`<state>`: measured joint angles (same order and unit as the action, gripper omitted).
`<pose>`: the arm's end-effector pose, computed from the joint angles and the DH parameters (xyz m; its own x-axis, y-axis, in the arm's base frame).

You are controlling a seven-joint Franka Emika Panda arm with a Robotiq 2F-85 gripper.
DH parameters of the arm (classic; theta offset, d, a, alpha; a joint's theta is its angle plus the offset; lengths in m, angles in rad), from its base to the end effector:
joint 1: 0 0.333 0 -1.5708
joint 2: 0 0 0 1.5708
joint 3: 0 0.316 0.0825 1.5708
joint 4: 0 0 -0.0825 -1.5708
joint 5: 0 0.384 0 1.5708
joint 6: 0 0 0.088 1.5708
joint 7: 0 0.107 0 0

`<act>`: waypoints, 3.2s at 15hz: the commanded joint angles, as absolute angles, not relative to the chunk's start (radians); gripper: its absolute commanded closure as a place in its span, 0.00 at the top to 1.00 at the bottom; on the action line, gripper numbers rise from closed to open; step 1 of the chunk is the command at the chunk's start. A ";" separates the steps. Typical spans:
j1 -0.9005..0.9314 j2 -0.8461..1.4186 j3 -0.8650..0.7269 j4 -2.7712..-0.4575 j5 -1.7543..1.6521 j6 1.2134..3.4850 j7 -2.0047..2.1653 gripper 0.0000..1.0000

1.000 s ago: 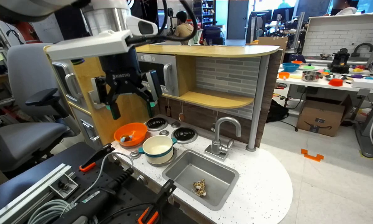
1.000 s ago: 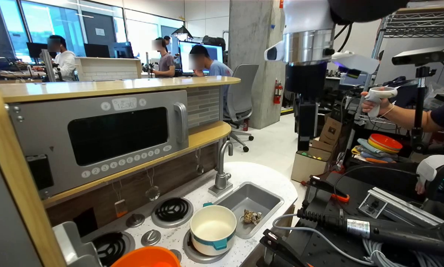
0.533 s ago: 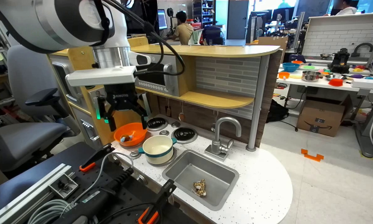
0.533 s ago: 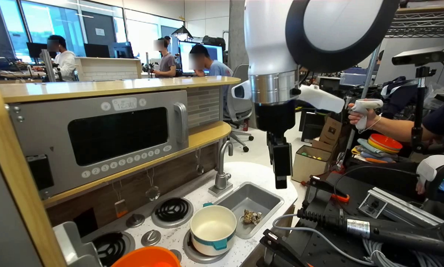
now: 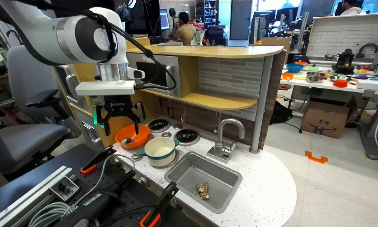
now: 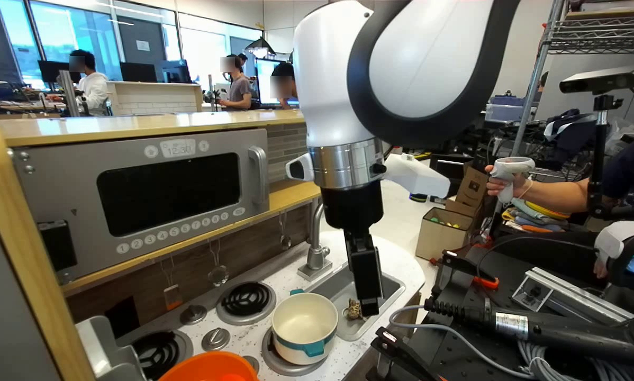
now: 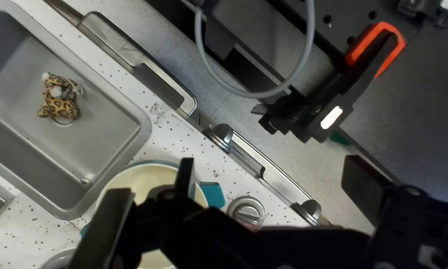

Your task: Pick up the object from the orange bowl and put it in the sink

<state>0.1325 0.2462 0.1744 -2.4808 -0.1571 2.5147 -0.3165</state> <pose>0.4284 0.1415 0.1798 0.7071 0.6775 -0.2022 0.6847 -0.7276 -0.0434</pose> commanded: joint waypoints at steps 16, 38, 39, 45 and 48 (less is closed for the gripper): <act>0.221 0.624 0.226 -2.130 -0.185 2.540 -0.295 1.00; 0.267 0.929 0.252 -1.828 -0.144 2.620 -0.246 1.00; 0.260 0.936 0.254 -1.817 -0.136 2.612 -0.245 0.75; 0.261 0.946 0.243 -1.786 -0.140 2.617 -0.236 0.34; 0.269 0.945 0.235 -1.787 -0.146 2.623 -0.225 0.12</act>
<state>0.2679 0.9260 0.2341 -1.8141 -0.1504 2.6303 -0.2389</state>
